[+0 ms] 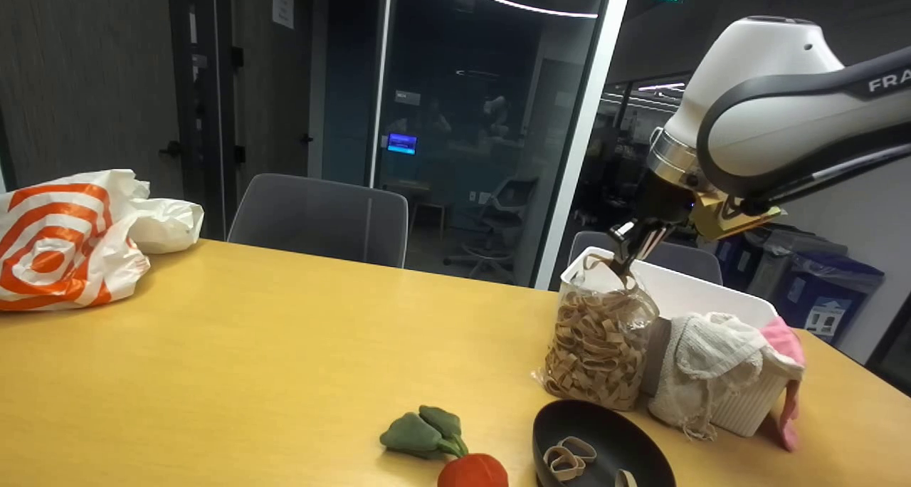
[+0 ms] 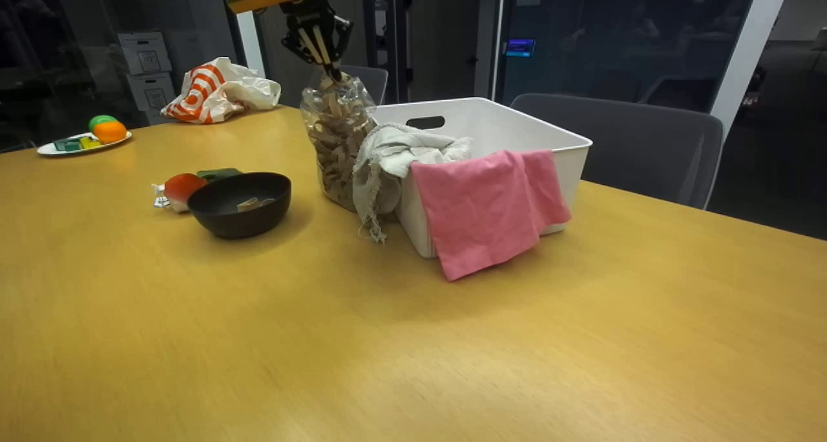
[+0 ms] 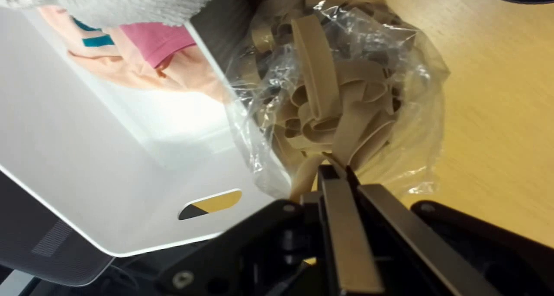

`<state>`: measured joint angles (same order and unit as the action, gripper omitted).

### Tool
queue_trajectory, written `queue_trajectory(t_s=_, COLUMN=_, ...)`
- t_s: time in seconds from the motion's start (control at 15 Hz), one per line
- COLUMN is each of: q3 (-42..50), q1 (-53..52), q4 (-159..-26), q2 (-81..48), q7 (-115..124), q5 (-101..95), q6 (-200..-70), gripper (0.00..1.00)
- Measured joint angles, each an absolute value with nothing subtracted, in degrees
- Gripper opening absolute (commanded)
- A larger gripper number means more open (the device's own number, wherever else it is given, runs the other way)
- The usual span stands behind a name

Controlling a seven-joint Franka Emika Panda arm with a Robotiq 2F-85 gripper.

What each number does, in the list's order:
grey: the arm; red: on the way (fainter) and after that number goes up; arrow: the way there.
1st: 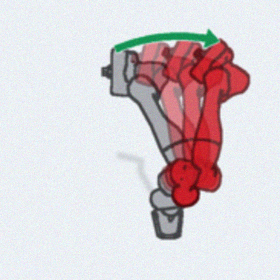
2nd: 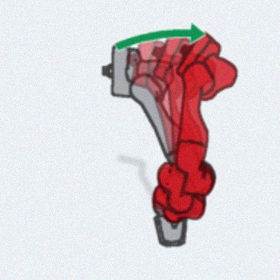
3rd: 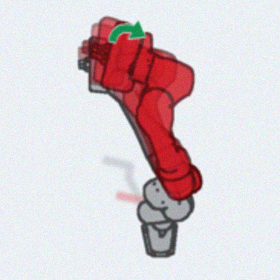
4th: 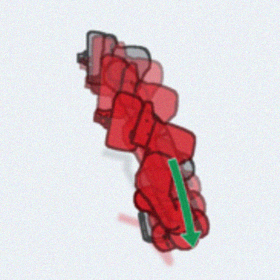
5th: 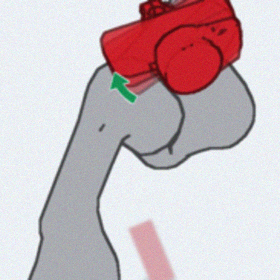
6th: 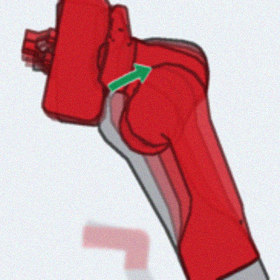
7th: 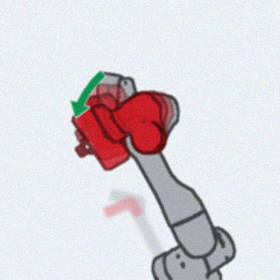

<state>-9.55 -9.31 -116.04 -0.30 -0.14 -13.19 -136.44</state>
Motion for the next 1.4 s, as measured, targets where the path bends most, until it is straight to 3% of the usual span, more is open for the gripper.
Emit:
queue_trajectory(t_s=0.07, q3=-9.4, q1=-9.2, q4=-115.7, q2=-0.7, q7=1.1, q5=-15.0, q6=-136.4, gripper=0.01)
queue_trajectory(t_s=0.13, q3=-9.2, q1=-9.2, q4=-115.5, q2=-0.9, q7=1.9, q5=-16.3, q6=-136.4, gripper=0.29)
queue_trajectory(t_s=0.2, q3=-9.1, q1=-9.2, q4=-115.3, q2=-1.1, q7=2.6, q5=-17.3, q6=-136.4, gripper=0.29)
queue_trajectory(t_s=0.27, q3=-9.0, q1=-9.2, q4=-115.1, q2=-1.2, q7=3.2, q5=-17.9, q6=-136.4, gripper=0.36)
queue_trajectory(t_s=0.8, q3=-9.2, q1=-9.4, q4=-114.2, q2=-0.9, q7=2.3, q5=-13.8, q6=-133.5, gripper=0.97)
queue_trajectory(t_s=1.4, q3=-8.5, q1=-9.3, q4=-113.6, q2=3.3, q7=-7.3, q5=3.4, q6=-118.2, gripper=1.00)
